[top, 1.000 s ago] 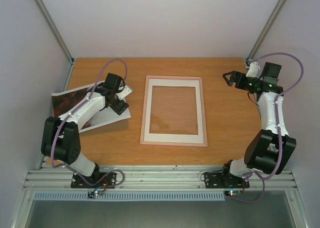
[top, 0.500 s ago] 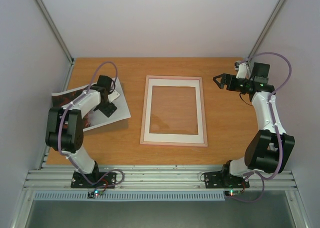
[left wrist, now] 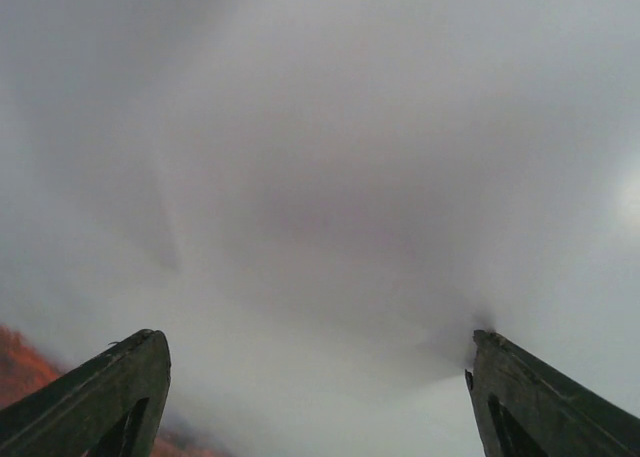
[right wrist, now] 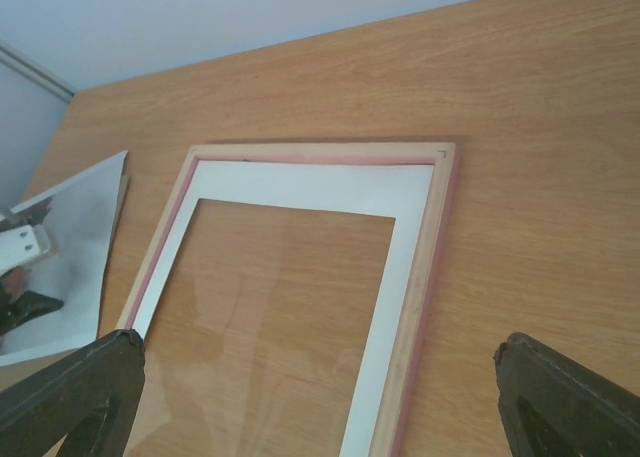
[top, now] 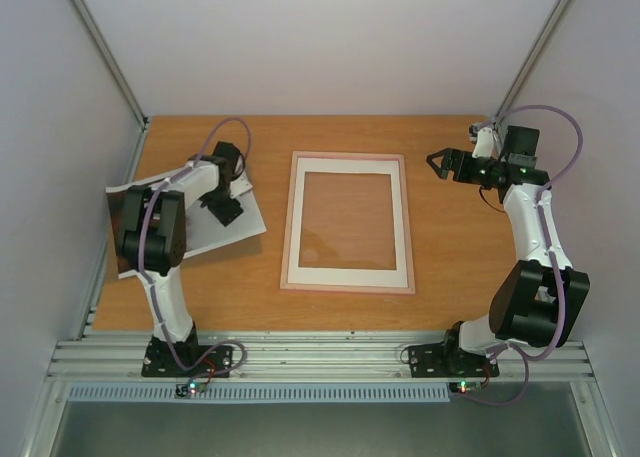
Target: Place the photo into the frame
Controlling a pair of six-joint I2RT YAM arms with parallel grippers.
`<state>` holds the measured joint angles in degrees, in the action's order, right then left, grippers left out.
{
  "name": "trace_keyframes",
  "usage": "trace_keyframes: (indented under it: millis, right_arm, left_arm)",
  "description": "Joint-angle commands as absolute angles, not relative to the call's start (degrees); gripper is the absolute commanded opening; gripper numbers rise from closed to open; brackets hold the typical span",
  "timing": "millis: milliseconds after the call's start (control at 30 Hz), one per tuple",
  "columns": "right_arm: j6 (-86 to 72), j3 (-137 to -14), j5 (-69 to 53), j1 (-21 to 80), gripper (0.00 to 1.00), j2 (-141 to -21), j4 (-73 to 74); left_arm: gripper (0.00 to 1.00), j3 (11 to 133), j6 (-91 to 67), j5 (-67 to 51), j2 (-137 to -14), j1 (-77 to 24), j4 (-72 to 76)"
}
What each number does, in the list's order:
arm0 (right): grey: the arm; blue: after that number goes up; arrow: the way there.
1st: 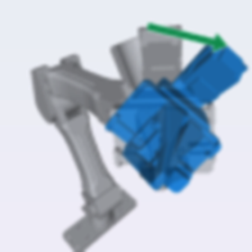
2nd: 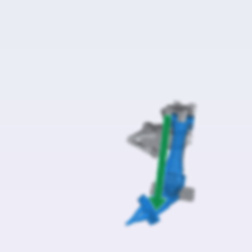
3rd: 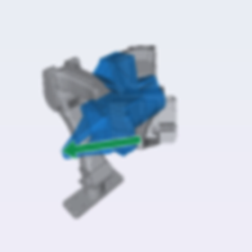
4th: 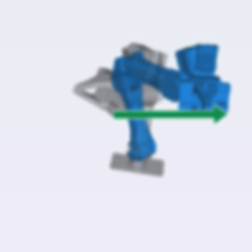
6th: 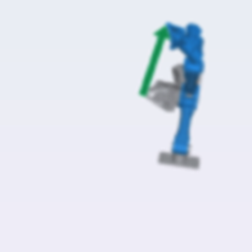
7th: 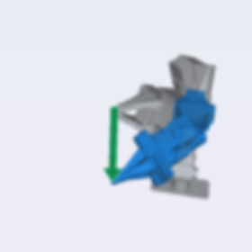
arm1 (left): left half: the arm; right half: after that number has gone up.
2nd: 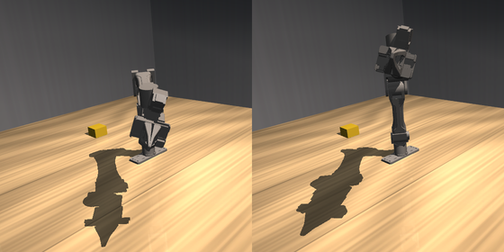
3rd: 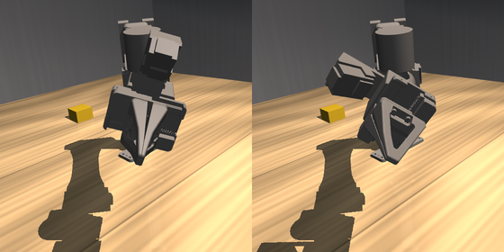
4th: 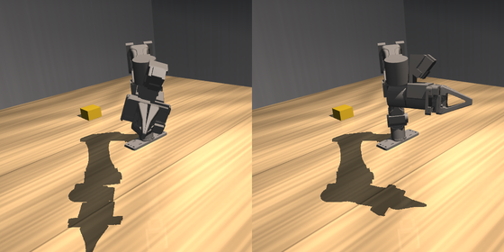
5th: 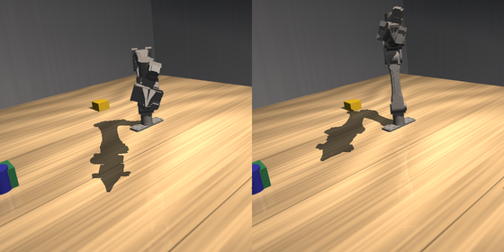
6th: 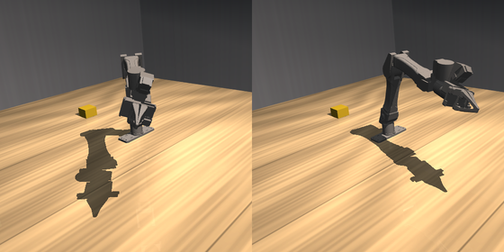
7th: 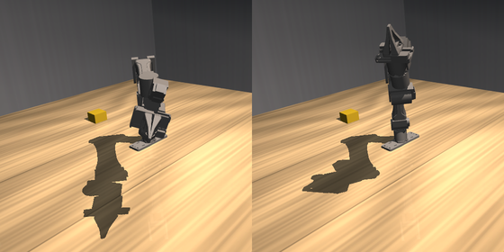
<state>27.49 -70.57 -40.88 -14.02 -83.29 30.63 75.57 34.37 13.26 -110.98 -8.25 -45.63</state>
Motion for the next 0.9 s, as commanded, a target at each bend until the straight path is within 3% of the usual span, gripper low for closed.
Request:
trace_keyframes:
  millis: [0, 167, 267, 667, 867]
  right_arm:
    - [28.78, -72.20, -39.90, -13.54, 0.95, -82.66, 32.10]
    - [29.58, -72.77, -39.46, -13.49, 0.96, -82.66, 32.73]
    - [30.04, -72.95, -39.55, -13.48, 0.96, -82.51, 33.03]
    - [28.81, -71.00, -40.22, -13.49, 0.96, -81.55, 31.03]
    - [28.55, -69.56, -40.94, -13.54, 0.95, -80.27, 31.02]
  left_arm:
    - [0.82, 83.27, 28.52, 6.98, -119.94, -13.52, -48.90]
    - [0.82, 95.92, 20.81, 1.10, -127.56, -15.01, -54.95]
    - [0.81, 97.63, 18.97, 0.17, -126.16, -14.90, -53.49]
    - [0.89, 68.09, 38.37, 8.26, -97.32, -14.53, -34.60]
    - [0.88, 67.42, 35.25, 8.10, -94.52, -5.60, -45.20]
